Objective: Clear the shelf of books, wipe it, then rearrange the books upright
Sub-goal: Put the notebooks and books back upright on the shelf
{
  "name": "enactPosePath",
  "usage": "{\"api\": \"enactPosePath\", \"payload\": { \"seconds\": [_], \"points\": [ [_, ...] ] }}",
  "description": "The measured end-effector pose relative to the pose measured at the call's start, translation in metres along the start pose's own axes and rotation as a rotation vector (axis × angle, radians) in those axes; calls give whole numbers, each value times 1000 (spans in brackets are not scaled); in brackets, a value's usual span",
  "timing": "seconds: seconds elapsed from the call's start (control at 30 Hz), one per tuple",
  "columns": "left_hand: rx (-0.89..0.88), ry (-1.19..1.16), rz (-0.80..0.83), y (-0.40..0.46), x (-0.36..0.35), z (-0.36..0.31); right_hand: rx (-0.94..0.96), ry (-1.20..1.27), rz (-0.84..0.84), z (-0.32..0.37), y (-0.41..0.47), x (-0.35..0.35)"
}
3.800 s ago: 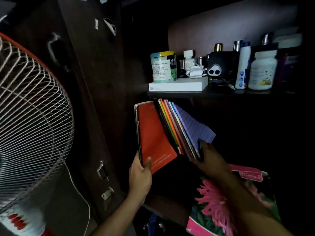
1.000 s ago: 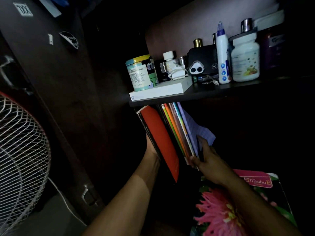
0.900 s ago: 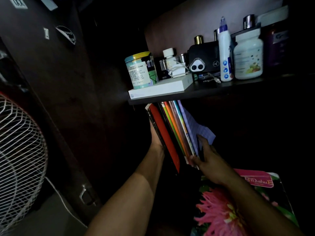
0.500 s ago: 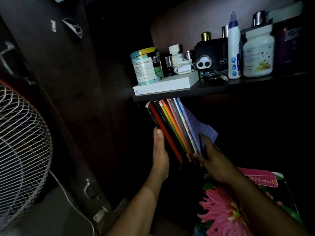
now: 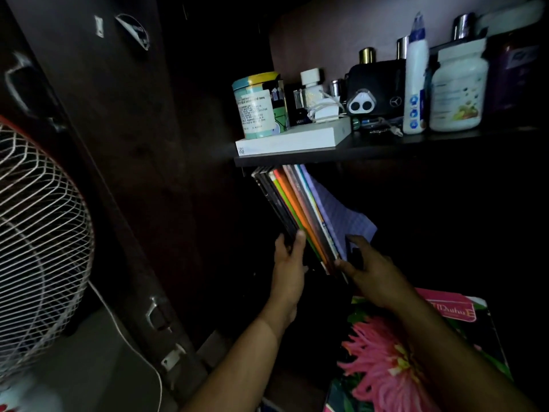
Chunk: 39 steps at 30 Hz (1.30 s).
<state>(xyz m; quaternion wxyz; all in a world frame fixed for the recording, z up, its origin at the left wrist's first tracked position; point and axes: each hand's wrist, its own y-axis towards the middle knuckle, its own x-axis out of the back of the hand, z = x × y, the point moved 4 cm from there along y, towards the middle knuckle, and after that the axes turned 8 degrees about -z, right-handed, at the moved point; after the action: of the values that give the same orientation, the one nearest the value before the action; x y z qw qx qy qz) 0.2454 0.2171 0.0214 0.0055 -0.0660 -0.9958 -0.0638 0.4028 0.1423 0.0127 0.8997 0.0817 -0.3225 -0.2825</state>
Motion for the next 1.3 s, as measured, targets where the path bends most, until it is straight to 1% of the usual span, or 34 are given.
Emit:
{"api": "enactPosePath", "payload": {
  "seconds": [0.03, 0.07, 0.1, 0.2, 0.23, 0.27, 0.3, 0.37, 0.4, 0.5, 0.53, 0.67, 0.77, 0.9, 1.0, 1.03, 1.07, 1.1, 1.2, 1.3],
  "points": [
    [-60, 91, -56, -10, 8, 4, -2, -7, 0, 0, 0, 0],
    [-134, 211, -72, -22, 12, 4, -6, -11, 11, -1, 1, -1],
    [-202, 353, -31, -36, 13, 1, -9, -13, 35, -1, 1, -1],
    [-368, 823, 342, -99, -2, -7, 11, -39, 159, -4, 2, 3],
    [-405, 965, 410, -115, -6, -10, 18, -25, 189, -5, 3, 9],
    [-414, 1061, 438, -125, -8, -14, 9, 20, 200, -7, 3, 18],
    [-400, 1087, 449, -125, -10, -15, -10, 68, 197, -10, 3, 27],
    [-330, 1026, 484, -119, -15, -23, -27, 112, 183, -15, 1, 44],
    [-280, 955, 506, -114, -17, -25, -23, 110, 186, -17, 0, 49],
    [-82, 591, 515, -110, -15, -21, -28, 179, 196, -18, -3, 55],
    [-51, 479, 498, -111, -9, -19, -41, 211, 186, -17, -4, 55],
    [-96, 269, 367, -104, 31, -32, -61, 309, 85, -11, -2, 56],
    [-132, 125, 210, -90, 65, -54, 14, 220, 16, -5, -1, 42],
    [-253, 31, -91, -80, 99, -70, 27, 19, -53, 2, -7, 20],
    [-456, 129, -394, -92, 112, -72, 17, -130, -3, 11, -15, 1],
    [-489, 164, -482, -98, 113, -67, 27, -185, 4, 12, -17, -4],
    [-486, 183, -537, -103, 112, -61, 36, -239, -11, 12, -18, -7],
    [-448, 195, -551, -103, 110, -49, 41, -278, -48, 12, -16, -8],
    [-366, 270, -504, -92, 105, -20, 44, -372, -147, 9, -5, -10],
    [-308, 261, -509, -80, 107, -6, 116, -565, -195, 7, 13, -15]
  ]
}}
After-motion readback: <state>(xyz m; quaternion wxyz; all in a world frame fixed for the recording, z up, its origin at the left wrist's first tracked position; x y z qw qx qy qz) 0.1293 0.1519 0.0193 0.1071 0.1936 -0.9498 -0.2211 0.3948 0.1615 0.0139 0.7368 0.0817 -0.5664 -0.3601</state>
